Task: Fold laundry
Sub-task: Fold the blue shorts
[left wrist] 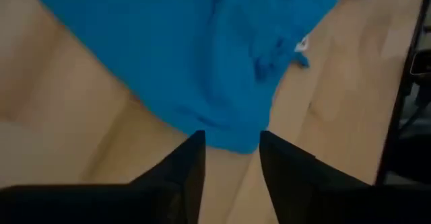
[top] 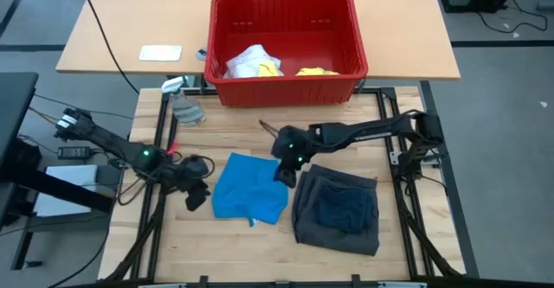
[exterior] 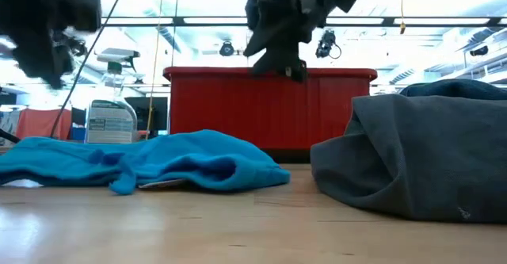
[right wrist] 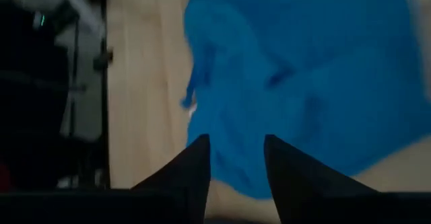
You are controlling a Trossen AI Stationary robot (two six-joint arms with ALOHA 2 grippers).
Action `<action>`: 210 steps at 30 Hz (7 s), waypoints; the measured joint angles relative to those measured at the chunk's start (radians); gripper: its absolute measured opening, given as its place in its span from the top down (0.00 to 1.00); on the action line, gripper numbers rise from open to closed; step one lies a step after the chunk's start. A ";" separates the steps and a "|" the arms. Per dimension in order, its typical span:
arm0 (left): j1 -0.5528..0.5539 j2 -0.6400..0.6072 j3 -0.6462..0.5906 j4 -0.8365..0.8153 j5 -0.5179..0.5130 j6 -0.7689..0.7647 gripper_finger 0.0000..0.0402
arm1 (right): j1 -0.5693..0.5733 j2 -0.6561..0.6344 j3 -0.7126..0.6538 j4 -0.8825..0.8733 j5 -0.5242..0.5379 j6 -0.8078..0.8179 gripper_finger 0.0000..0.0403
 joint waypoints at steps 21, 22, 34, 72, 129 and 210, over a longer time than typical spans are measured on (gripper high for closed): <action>-0.071 0.223 0.035 0.217 -0.022 1.082 0.62 | 0.183 -0.063 0.000 -0.168 0.208 0.077 0.89; -0.073 0.241 0.035 0.220 -0.021 1.122 0.62 | 0.198 -0.063 0.000 -0.178 0.219 0.073 0.89; -0.072 0.425 0.035 0.214 0.018 1.449 0.62 | 0.332 -0.037 0.000 -0.033 0.322 0.037 0.69; -0.110 0.426 -0.185 0.625 0.014 0.889 0.97 | 0.338 0.306 0.000 0.138 0.317 -0.133 0.95; 0.220 0.079 -0.019 0.000 -0.277 0.058 0.75 | -0.015 0.232 -0.001 0.203 0.186 0.044 0.64; 0.796 0.568 -0.014 0.328 0.214 0.589 0.48 | -0.196 0.312 0.004 0.092 0.188 0.099 0.48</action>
